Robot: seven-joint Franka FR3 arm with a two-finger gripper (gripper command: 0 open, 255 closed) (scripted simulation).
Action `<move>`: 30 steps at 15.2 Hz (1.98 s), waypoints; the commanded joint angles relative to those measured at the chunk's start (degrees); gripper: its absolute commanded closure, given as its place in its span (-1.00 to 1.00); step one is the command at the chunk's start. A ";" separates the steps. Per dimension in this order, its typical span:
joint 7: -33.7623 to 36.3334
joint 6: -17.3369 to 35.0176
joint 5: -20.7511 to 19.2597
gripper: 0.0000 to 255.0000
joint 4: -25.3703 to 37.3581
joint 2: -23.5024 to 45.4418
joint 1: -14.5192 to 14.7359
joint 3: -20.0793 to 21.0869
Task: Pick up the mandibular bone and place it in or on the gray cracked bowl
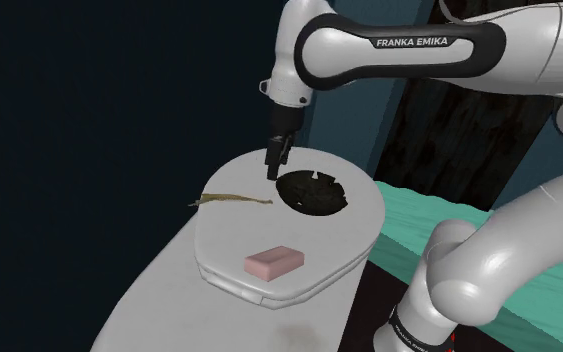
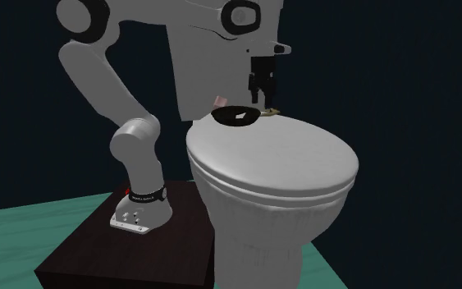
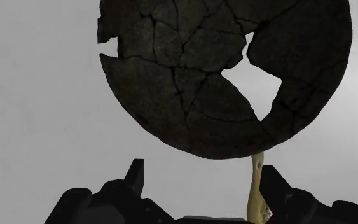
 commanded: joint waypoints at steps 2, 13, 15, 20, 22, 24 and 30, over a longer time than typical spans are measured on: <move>-3.17 2.53 -1.56 -1.00 3.22 4.36 2.15 2.35; -6.62 10.33 -4.10 -1.00 2.46 9.79 4.60 5.44; -6.61 10.77 -4.12 -1.00 2.09 9.87 4.59 5.44; -6.61 10.78 -4.12 -1.00 2.10 9.88 4.59 5.44; -6.61 10.78 -4.12 1.00 2.10 9.88 4.59 5.44; -6.61 10.77 -4.12 1.00 2.09 9.88 4.59 5.44; -6.55 10.75 -4.13 1.00 2.24 10.00 4.60 5.48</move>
